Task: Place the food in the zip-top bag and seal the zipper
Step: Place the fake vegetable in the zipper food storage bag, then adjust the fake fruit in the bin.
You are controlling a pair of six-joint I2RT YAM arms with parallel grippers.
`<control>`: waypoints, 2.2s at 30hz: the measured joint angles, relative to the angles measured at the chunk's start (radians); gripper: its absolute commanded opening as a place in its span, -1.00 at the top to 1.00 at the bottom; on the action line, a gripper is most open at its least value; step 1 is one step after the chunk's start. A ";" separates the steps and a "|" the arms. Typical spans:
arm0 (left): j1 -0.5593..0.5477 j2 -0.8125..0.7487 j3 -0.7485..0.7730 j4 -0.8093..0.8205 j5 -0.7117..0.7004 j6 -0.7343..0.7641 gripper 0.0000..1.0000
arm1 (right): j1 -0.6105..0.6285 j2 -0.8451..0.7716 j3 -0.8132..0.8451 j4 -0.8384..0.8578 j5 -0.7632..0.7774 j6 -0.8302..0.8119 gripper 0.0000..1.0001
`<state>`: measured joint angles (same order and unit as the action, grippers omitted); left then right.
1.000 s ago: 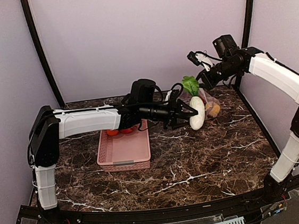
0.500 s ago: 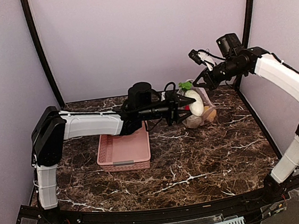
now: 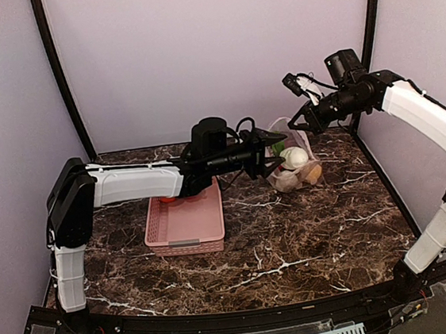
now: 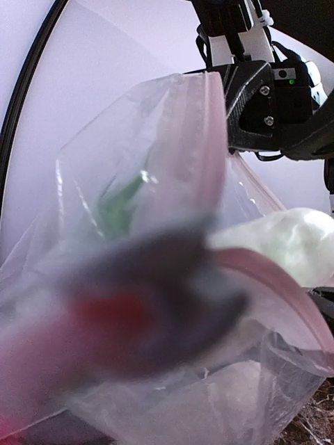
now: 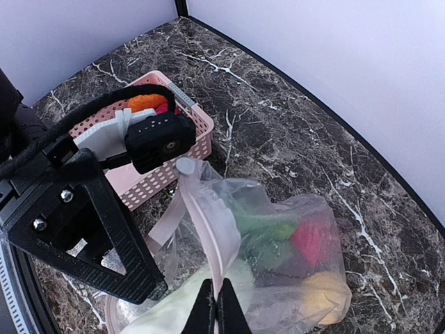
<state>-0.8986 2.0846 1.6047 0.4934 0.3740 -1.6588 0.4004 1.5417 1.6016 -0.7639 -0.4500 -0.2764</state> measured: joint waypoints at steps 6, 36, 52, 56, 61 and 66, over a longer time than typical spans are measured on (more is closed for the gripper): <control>0.000 -0.001 0.012 -0.029 -0.014 0.022 -0.26 | 0.000 0.000 0.000 0.000 0.000 0.000 1.00; 0.087 -0.620 -0.294 -0.698 -0.552 1.286 -0.91 | -0.075 0.080 0.170 0.102 0.327 -0.017 1.00; 0.181 -0.615 -0.381 -0.904 -0.690 1.336 -0.70 | -0.034 0.040 -0.097 0.104 0.093 0.030 1.00; 0.196 -0.558 -0.341 -0.964 -0.679 1.332 -0.69 | -0.038 -0.013 -0.183 0.145 0.071 0.030 1.00; 0.229 -0.485 -0.261 -1.039 -0.652 1.296 -0.61 | -0.070 -0.081 -0.267 0.209 0.038 0.038 1.00; 0.255 -0.410 -0.193 -1.096 -0.655 1.277 -0.58 | -0.117 -0.118 -0.303 0.262 0.002 0.055 1.00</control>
<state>-0.6437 1.6741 1.4120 -0.6029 -0.2813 -0.3820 0.2829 1.4235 1.2987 -0.5014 -0.4480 -0.2211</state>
